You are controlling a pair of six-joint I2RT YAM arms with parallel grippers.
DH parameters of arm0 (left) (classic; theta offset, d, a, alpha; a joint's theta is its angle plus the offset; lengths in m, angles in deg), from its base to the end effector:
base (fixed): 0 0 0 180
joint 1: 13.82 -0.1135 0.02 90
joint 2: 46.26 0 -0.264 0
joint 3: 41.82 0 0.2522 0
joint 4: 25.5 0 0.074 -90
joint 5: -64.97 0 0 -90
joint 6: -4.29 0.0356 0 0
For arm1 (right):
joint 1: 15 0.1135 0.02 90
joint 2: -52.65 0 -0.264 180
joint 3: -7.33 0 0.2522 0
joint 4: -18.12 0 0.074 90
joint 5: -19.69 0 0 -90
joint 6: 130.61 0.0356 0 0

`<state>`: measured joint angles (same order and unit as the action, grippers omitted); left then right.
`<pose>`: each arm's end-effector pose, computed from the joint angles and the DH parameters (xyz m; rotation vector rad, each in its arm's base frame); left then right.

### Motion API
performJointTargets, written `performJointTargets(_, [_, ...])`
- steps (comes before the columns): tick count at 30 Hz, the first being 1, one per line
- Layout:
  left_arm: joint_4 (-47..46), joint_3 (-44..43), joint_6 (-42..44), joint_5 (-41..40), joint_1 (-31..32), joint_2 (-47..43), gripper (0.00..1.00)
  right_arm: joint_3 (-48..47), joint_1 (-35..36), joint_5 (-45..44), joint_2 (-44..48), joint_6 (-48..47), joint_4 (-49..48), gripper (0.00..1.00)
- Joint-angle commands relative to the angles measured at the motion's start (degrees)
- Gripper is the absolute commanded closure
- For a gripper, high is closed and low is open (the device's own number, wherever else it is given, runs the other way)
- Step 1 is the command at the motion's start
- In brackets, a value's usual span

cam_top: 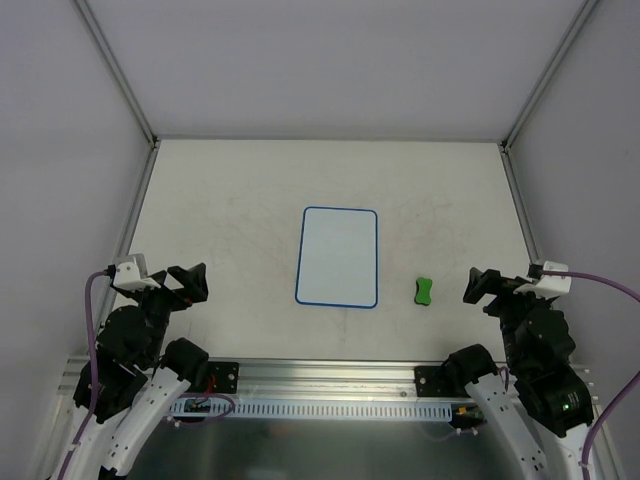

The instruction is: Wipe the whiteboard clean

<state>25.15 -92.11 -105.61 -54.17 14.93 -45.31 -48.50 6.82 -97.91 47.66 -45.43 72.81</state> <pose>0.0306 0.0030 0.3068 -0.2726 1.5732 -0.2565 0.0262 -0.0073 0.3249 -0.0110 1.6329 -0.1667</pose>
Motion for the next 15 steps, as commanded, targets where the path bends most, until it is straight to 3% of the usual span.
performJointTargets(1, [-1.73, 0.41, 1.35, -1.18, -0.45, -0.6, 0.01, -0.04, -0.38, 0.61, 0.25, -0.63, -1.9, 0.01])
performJointTargets(15, [-2.08, 0.67, 2.67, -1.7, -0.45, 1.42, 0.01, 0.4, -0.29, 1.14, -1.16, -1.16, -2.78, 0.01])
